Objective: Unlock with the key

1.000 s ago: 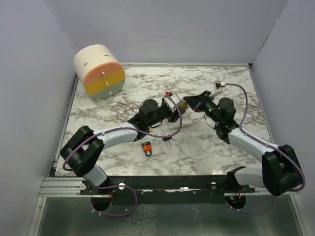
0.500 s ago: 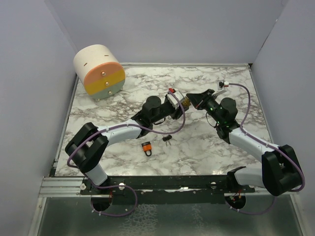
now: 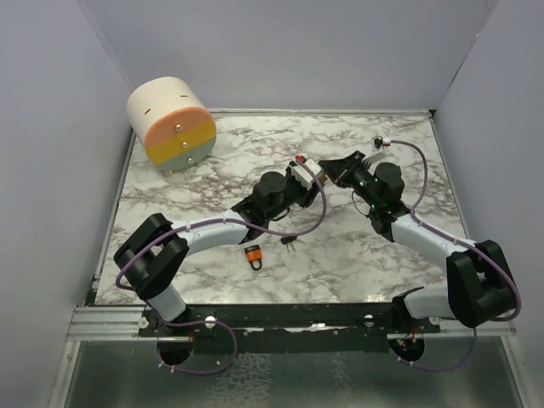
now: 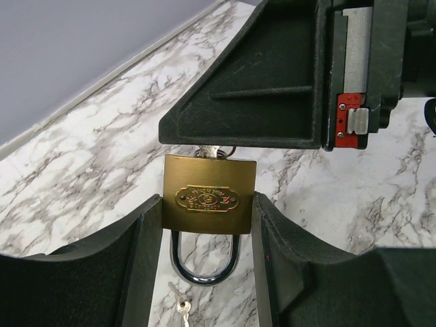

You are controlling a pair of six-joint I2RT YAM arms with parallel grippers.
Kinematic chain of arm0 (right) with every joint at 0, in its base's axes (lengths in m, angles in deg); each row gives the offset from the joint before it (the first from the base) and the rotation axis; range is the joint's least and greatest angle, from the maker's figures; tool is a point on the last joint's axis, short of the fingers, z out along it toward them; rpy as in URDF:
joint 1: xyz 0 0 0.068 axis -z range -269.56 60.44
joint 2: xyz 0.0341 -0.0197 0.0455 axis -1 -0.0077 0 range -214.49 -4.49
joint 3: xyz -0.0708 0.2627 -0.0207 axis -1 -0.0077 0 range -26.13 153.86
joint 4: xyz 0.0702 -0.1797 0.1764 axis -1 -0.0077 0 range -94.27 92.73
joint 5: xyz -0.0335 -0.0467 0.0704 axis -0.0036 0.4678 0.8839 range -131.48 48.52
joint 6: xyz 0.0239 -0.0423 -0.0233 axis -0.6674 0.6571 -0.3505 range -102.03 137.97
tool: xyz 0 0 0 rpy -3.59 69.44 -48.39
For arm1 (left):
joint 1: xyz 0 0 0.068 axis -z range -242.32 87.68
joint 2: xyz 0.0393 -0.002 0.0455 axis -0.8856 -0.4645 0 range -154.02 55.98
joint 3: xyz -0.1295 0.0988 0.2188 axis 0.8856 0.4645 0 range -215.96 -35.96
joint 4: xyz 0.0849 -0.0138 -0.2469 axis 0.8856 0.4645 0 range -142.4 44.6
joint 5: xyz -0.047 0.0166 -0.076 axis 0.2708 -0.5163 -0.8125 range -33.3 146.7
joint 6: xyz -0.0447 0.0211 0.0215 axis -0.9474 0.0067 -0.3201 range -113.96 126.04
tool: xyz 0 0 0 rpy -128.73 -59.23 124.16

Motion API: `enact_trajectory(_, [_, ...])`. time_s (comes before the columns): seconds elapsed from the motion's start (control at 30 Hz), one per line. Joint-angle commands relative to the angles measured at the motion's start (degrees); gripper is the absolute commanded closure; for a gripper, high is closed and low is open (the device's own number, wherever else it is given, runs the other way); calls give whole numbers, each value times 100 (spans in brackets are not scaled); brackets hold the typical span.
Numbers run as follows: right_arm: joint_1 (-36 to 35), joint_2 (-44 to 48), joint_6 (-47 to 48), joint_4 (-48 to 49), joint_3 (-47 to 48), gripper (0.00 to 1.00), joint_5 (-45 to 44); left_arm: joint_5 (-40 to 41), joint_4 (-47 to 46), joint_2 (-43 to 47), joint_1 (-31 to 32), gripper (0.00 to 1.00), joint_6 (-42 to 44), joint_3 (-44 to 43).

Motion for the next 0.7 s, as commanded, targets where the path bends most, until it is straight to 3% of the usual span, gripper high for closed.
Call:
enact_trajectory(0.0, [-123, -300, -352, -944, 228, 99, 198, 906, -391, 202, 221, 100, -104, -216])
enact_trajectory(0.4, [-127, -975, -408, -2058, 987, 99, 238, 2291, 1082, -323, 523, 100, -499, -916])
enact_trajectory(0.67, [-126, -1073, -440, -2081, 1091, 99, 257, 2481, 1613, -739, 565, 100, -597, -1333])
